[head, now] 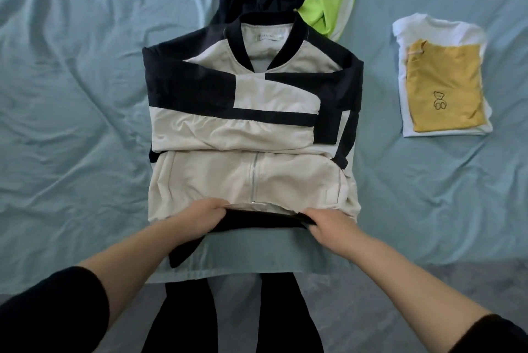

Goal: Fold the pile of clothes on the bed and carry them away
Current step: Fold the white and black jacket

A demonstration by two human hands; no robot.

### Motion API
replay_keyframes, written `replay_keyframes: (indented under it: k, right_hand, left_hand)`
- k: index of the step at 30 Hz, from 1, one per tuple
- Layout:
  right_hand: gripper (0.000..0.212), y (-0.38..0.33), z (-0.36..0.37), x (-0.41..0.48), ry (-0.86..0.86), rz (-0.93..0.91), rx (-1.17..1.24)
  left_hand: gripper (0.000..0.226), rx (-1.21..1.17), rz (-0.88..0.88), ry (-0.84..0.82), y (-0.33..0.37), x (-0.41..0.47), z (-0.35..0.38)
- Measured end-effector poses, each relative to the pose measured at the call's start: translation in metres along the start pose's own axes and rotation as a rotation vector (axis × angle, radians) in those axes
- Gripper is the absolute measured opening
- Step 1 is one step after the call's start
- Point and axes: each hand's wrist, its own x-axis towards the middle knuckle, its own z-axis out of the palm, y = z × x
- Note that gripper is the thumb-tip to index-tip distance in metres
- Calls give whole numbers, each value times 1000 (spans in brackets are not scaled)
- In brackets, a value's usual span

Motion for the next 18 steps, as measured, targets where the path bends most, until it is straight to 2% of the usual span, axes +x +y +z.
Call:
replay_keyframes:
  k: [4, 5, 7, 10, 12, 15, 18]
  right_hand:
    - [21, -15, -63, 18, -526, 44, 180]
    - [21, -17, -75, 21, -600, 69, 207]
    - [21, -18, -96, 28, -617, 113, 246]
    - [14, -16, -131, 42, -485, 103, 169]
    - [7, -15, -154, 53, -360, 87, 8]
    - [11, -12, -167, 74, -66, 134, -148]
    - [14, -6, -152, 93, 222, 211, -185]
  left_hand:
    - [22, 76, -111, -209, 23, 3, -31]
    - [19, 95, -120, -245, 26, 5, -37]
    - [16, 70, -139, -257, 30, 11, -53]
    - [4, 42, -130, -301, 53, 16, -91]
    - [13, 221, -41, -312, 71, 27, -118]
    - [24, 611, 106, -52, 92, 47, -135]
    - [31, 791, 144, 275, 91, 68, -127]
